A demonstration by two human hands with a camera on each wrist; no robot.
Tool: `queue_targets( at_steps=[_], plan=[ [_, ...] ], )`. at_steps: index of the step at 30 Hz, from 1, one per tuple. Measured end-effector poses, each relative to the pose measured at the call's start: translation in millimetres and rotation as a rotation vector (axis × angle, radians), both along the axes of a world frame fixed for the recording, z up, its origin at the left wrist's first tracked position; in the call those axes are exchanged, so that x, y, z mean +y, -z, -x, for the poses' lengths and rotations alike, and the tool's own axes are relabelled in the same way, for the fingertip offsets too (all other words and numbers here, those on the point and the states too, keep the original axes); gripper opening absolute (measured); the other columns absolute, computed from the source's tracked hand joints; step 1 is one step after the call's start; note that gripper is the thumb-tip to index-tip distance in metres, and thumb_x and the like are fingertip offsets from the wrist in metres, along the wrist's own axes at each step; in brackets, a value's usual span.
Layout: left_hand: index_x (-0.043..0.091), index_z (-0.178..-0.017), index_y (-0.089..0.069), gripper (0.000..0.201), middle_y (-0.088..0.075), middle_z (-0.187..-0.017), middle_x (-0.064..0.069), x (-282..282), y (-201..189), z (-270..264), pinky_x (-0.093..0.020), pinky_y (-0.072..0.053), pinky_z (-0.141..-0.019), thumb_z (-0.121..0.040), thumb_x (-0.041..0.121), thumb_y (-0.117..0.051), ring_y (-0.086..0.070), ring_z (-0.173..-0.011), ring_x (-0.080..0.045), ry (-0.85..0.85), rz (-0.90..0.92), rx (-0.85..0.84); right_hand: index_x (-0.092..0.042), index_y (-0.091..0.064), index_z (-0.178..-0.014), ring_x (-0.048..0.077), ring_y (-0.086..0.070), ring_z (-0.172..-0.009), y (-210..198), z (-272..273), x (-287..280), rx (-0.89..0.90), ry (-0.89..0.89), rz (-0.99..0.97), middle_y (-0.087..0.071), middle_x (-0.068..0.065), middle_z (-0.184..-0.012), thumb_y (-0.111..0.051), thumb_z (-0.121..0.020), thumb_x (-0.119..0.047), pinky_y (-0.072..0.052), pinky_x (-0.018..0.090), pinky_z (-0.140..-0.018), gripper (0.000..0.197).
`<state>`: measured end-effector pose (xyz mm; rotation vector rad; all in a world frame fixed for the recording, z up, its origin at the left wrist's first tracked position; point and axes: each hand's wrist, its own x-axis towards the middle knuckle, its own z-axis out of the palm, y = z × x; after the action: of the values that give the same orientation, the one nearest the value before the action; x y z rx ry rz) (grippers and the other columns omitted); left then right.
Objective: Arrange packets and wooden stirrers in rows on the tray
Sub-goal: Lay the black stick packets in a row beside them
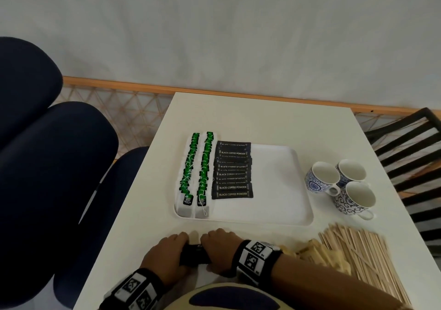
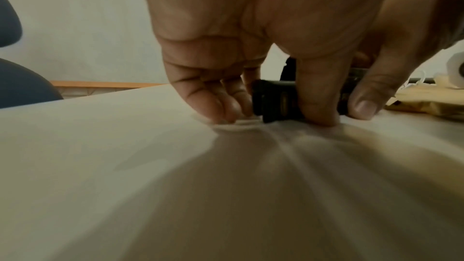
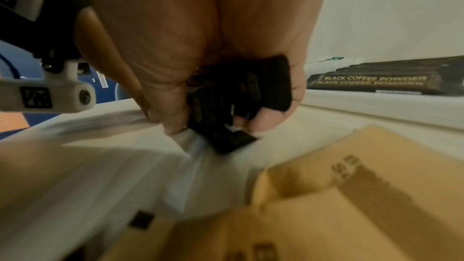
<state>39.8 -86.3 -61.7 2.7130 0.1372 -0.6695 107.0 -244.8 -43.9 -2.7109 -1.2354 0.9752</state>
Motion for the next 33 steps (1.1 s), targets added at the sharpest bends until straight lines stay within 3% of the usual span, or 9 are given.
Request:
queue_targets(
  at_steps=[5,10,16,21,24,26,28,30,33],
  plan=[
    [0.039,-0.072,-0.029,0.031,-0.038,-0.081,0.016,-1.6,-2.3,-0.8,-0.025,-0.041,-0.075,-0.080,0.046,-0.059,-0.048,-0.088,-0.011,0.048,0.012,-0.020,-0.007,-0.054,-0.116,0.034,-0.056,-0.103,1.6,-1.6,-0.5,0.009,0.004,-0.002,-0.056,0.016,-0.113,-0.069,-0.083,-0.023,-0.048,0.041,-0.084,0.040],
    [0.038,-0.072,-0.030,0.030,-0.041,-0.085,0.014,0.6,-8.1,-2.7,-0.023,-0.036,-0.071,-0.083,0.039,-0.057,-0.045,-0.085,-0.009,0.060,0.052,-0.036,-0.006,-0.057,-0.112,0.032,-0.059,-0.096,-1.3,0.7,0.6,0.003,-0.010,0.007,-0.059,0.016,-0.107,-0.067,-0.083,-0.016,-0.046,0.036,-0.076,0.032],
    [0.036,-0.077,-0.041,0.027,-0.055,-0.082,0.013,-0.3,-18.4,-2.2,-0.024,-0.047,-0.075,-0.073,0.035,-0.068,-0.056,-0.082,-0.009,-0.030,0.203,0.021,-0.007,-0.061,-0.108,0.029,-0.060,-0.083,-11.5,-2.7,-0.8,0.027,-0.043,0.062,-0.063,0.012,-0.094,-0.062,-0.087,-0.014,-0.051,0.038,-0.074,0.022],
    [0.035,-0.112,-0.046,0.076,-0.064,-0.092,0.003,5.8,-31.8,-13.2,-0.018,-0.047,-0.064,-0.051,0.047,-0.090,-0.061,-0.075,-0.008,-0.340,0.522,-0.051,-0.012,-0.062,-0.106,0.026,-0.064,-0.091,-46.7,-29.3,-9.8,0.032,0.200,-0.168,-0.067,0.010,-0.100,-0.063,-0.085,-0.017,-0.049,0.029,-0.074,0.022],
    [0.026,-0.119,-0.052,0.102,-0.061,-0.110,-0.011,6.7,-44.2,-28.1,-0.036,-0.057,-0.074,-0.031,0.058,-0.091,-0.067,-0.081,-0.022,-0.438,0.885,0.046,-0.016,-0.058,-0.097,0.023,-0.061,-0.089,-69.8,-47.9,-10.5,0.170,0.285,-0.346,-0.063,0.006,-0.093,-0.063,-0.087,-0.020,-0.044,0.027,-0.074,0.012],
    [0.021,-0.125,-0.051,0.101,-0.059,-0.118,-0.020,-0.4,-51.9,-38.2,-0.041,-0.057,-0.078,-0.039,0.051,-0.093,-0.067,-0.089,-0.032,-0.489,1.164,0.153,-0.016,-0.055,-0.098,0.021,-0.060,-0.088,-76.6,-55.8,-7.5,0.215,0.271,-0.379,-0.063,0.005,-0.094,-0.062,-0.090,-0.024,-0.046,0.029,-0.077,0.014],
    [0.016,-0.129,-0.051,0.081,-0.064,-0.116,-0.022,-10.9,-60.8,-47.5,-0.045,-0.057,-0.081,-0.060,0.041,-0.086,-0.065,-0.094,-0.038,-0.548,1.383,0.229,-0.011,-0.055,-0.109,0.024,-0.062,-0.091,-77.5,-58.6,-3.1,0.224,0.233,-0.402,-0.065,0.010,-0.100,-0.058,-0.092,-0.024,-0.051,0.035,-0.082,0.022],
    [0.022,-0.129,-0.054,0.051,-0.066,-0.118,-0.019,-19.9,-68.2,-56.0,-0.050,-0.055,-0.084,-0.081,0.029,-0.071,-0.063,-0.101,-0.041,-0.616,1.512,0.226,-0.010,-0.050,-0.120,0.025,-0.060,-0.094,-74.1,-56.7,0.6,0.203,0.210,-0.422,-0.063,0.015,-0.108,-0.052,-0.096,-0.025,-0.050,0.039,-0.088,0.029],
    [0.024,-0.129,-0.056,0.045,-0.066,-0.121,-0.016,-26.5,-71.6,-65.6,-0.050,-0.057,-0.080,-0.084,0.021,-0.056,-0.066,-0.101,-0.036,-0.649,1.587,0.205,-0.013,-0.043,-0.136,0.038,-0.047,-0.112,-61.0,-59.0,-1.7,0.057,0.262,-0.323,-0.048,0.023,-0.123,-0.045,-0.097,-0.039,-0.040,0.048,-0.100,0.046]
  ],
)
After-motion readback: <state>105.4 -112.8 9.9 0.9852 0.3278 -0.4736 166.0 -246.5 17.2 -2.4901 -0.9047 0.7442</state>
